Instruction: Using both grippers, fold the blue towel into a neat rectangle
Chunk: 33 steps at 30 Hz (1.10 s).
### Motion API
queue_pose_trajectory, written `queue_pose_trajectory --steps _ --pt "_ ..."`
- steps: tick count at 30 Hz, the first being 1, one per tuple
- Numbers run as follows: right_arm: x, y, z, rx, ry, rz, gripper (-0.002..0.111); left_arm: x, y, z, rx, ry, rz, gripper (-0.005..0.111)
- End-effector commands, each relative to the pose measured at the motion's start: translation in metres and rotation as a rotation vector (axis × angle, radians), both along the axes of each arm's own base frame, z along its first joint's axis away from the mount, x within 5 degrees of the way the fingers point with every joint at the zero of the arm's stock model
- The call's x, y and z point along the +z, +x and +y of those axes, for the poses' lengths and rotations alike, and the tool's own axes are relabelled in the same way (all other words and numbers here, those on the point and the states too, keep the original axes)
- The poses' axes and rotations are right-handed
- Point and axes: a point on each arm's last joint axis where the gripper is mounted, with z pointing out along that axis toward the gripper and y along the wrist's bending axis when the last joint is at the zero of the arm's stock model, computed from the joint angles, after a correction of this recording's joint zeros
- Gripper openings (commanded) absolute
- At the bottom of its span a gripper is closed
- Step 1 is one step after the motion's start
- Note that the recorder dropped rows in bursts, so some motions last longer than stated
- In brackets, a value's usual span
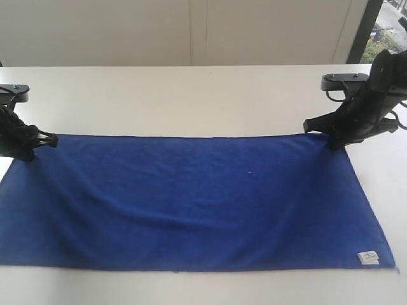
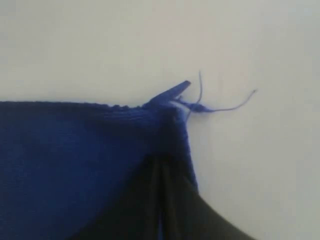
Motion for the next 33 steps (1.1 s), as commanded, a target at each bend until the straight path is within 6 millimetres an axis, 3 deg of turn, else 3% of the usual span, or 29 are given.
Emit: queue_pose_trajectory --steps 1,13,20,22,27,30,33 --pt "0.000 0.003 -0.005 0.007 -0.026 -0.024 0.000 -0.019 -0.013 -0.002 0.003 -0.011 0.152 0.000" --pt "0.004 0.006 -0.014 -0.063 -0.012 -0.077 0.000 -0.015 -0.013 0.001 0.034 -0.021 0.158 0.000" --pt "0.056 0.003 -0.012 -0.079 0.016 -0.183 0.000 0.028 -0.012 0.000 0.038 -0.034 0.075 0.000" --pt "0.071 -0.008 -0.011 -0.071 0.020 -0.134 0.000 0.041 -0.020 -0.001 0.035 -0.036 0.097 0.000" --pt "0.089 -0.045 -0.009 -0.059 0.026 0.000 0.000 0.066 -0.045 -0.002 0.025 -0.045 0.184 0.000" --pt "0.087 -0.071 -0.007 -0.068 0.046 0.044 0.000 0.075 -0.065 -0.002 0.007 -0.040 0.190 0.000" --pt "0.074 -0.096 -0.003 -0.085 0.081 0.108 0.000 0.069 -0.089 -0.005 0.021 -0.075 0.221 0.000"
